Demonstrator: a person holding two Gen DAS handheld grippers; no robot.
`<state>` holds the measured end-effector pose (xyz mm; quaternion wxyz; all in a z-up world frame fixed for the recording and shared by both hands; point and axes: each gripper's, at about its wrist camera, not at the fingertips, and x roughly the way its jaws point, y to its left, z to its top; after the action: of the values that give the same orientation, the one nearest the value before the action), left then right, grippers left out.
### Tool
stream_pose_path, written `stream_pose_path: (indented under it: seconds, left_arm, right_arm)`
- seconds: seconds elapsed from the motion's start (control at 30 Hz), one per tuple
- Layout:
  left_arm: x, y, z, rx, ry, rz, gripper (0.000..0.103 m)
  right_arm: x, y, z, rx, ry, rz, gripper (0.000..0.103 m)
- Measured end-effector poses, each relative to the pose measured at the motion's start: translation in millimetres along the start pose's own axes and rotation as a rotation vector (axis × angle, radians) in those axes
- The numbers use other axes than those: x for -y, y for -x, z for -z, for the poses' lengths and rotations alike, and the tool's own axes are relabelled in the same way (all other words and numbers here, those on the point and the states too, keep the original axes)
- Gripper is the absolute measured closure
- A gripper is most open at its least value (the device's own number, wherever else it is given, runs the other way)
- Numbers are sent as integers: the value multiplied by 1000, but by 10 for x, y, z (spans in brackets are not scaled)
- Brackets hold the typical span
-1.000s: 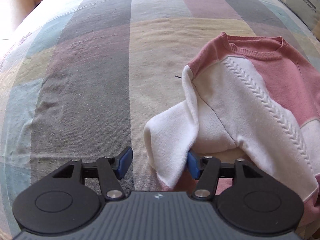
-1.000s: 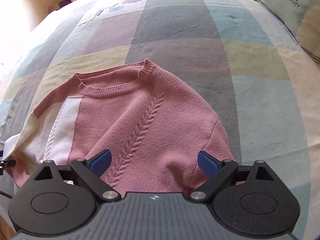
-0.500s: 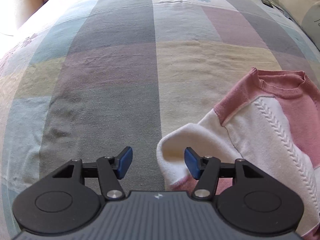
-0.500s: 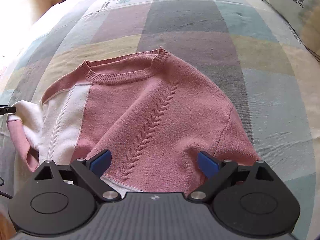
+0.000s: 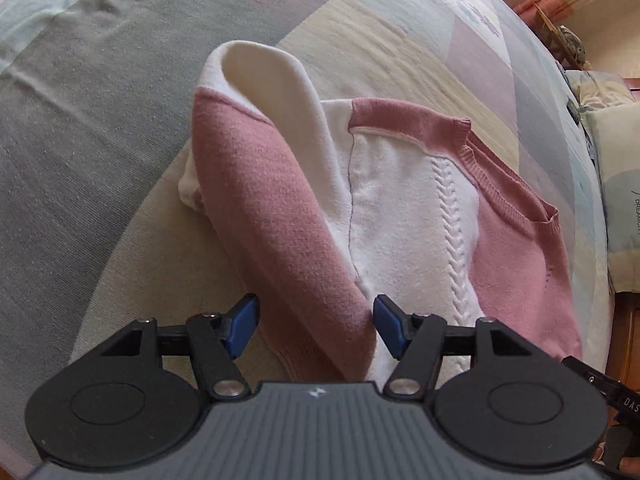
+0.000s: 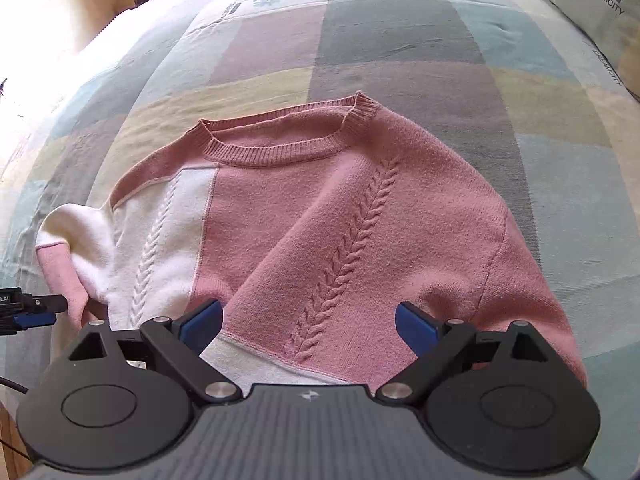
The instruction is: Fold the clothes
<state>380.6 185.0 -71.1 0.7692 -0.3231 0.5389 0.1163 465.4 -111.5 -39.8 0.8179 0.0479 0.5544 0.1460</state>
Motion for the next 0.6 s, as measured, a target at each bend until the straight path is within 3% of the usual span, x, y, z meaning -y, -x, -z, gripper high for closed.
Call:
stream_pose_path:
  seconds: [0.1,0.23,0.3,0.4,0.5,0.6]
  left_arm:
    - [164,-58,103,27,-40,-42,40]
    - [234,-133,167,49,-117,-210,39]
    - [176,-117,191,51,-122,-248,38]
    - [137,-94,213,45,-136,-229,40]
    - [211,-94,215,54,-147,-133,41]
    - [408,-112,194,89,-203,-100,41]
  right_arm:
    - [22,-19,20,-4,-9,-11,7]
    - [47,-52,60,-12,-8,-8,7]
    - [66,-57,74,-14,-6,-5,7]
    - [104,-48,88,-13,-11,-9,7]
    - [158,-66,112,-15,-25,-5,7]
    - [201,-85,141,-24,-51,-9,7]
